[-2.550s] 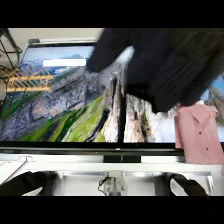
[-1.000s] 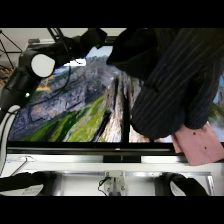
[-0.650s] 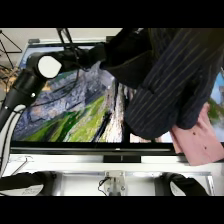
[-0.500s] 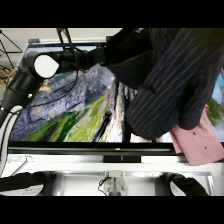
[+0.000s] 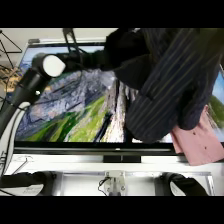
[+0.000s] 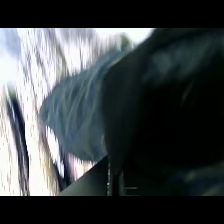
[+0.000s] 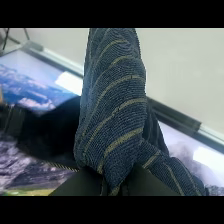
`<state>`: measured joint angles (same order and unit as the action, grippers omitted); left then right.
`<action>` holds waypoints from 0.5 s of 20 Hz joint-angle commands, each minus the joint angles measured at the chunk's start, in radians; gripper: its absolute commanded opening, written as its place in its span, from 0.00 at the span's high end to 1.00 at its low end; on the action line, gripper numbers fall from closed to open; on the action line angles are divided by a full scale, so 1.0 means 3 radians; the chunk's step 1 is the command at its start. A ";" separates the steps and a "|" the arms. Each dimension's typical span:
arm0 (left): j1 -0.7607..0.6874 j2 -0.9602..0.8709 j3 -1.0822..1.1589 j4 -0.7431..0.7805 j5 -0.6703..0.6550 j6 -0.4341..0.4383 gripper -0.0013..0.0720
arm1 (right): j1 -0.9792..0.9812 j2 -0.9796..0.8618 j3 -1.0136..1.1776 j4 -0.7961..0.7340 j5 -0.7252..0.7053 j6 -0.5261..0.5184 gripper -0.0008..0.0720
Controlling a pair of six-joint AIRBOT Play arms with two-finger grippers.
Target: Fold the shirts.
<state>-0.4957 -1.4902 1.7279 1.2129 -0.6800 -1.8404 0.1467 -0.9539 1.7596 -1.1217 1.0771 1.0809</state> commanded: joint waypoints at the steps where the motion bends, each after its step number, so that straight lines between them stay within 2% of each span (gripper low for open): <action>1: 0.0333 -0.0014 0.0301 -0.0067 0.0081 -0.0017 0.93 | 0.0003 0.0084 0.0000 0.0253 0.0240 -0.0092 0.88; 3: 0.0486 -0.0014 0.0434 -0.0278 0.0083 -0.0013 0.93 | 0.0003 0.0126 0.0000 0.0411 0.0289 -0.0106 0.88; 8: 0.0613 -0.0010 0.0615 -0.0350 0.0067 -0.0011 0.93 | 0.0003 0.0114 0.0000 0.0366 0.0843 -0.0090 0.88; 10: 0.0612 -0.0004 0.0685 -0.0379 0.0055 0.0121 0.93 | 0.0001 0.0113 0.0000 0.0289 0.0876 -0.0090 0.88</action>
<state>-0.3264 -1.4933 1.9022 1.1191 -0.6613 -1.8397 0.1478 -0.9207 1.7596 -1.0168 1.2766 1.0542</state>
